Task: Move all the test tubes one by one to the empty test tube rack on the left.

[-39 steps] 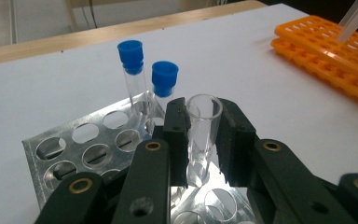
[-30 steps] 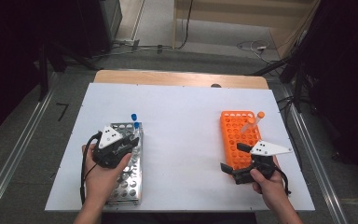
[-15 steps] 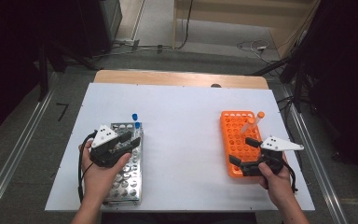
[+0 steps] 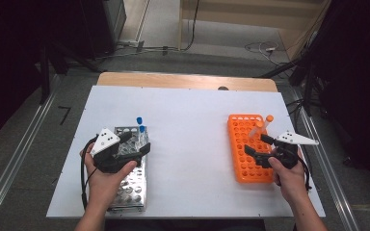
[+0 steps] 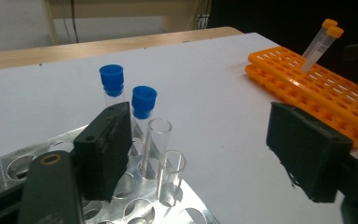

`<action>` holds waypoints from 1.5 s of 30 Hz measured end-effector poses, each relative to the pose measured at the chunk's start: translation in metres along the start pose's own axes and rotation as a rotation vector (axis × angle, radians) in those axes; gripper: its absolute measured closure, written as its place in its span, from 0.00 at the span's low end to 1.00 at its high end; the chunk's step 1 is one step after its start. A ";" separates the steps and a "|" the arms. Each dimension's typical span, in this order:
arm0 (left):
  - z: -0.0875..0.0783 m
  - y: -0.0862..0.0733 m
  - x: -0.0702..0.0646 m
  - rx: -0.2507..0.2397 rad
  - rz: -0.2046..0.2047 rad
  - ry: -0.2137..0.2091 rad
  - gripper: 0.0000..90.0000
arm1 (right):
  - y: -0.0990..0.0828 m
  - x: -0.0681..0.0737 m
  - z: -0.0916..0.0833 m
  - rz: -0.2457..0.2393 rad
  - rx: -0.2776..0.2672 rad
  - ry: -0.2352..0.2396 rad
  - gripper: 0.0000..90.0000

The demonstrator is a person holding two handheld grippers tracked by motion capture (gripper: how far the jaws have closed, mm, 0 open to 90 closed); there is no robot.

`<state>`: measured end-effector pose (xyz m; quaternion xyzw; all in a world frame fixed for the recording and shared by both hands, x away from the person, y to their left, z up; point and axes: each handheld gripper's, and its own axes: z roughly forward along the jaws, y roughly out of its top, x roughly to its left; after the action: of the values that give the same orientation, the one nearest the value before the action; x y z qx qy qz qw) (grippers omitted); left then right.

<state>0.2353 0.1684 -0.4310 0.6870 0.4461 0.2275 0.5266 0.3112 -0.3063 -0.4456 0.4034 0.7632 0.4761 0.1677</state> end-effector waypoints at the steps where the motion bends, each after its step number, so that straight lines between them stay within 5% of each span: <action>1: 0.000 0.000 -0.001 -0.003 -0.001 -0.004 0.20 | 0.000 -0.001 0.002 0.003 0.001 -0.009 0.16; 11: 0.000 0.001 -0.016 -0.047 0.022 -0.065 0.00 | 0.002 -0.009 0.021 0.043 0.062 -0.131 0.25; 24: 0.010 -0.002 -0.037 -0.030 0.073 -0.119 0.00 | 0.007 -0.017 0.036 0.073 0.104 -0.180 0.51; 39: 0.014 -0.004 -0.042 -0.024 0.086 -0.132 0.00 | 0.010 -0.017 0.047 0.063 0.144 -0.283 0.78; 45: 0.016 -0.003 -0.045 -0.024 0.102 -0.133 0.00 | 0.011 -0.016 0.046 0.060 0.144 -0.293 0.80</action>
<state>0.2244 0.1218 -0.4326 0.7161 0.3716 0.2132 0.5511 0.3555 -0.2888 -0.4614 0.5022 0.7501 0.3612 0.2337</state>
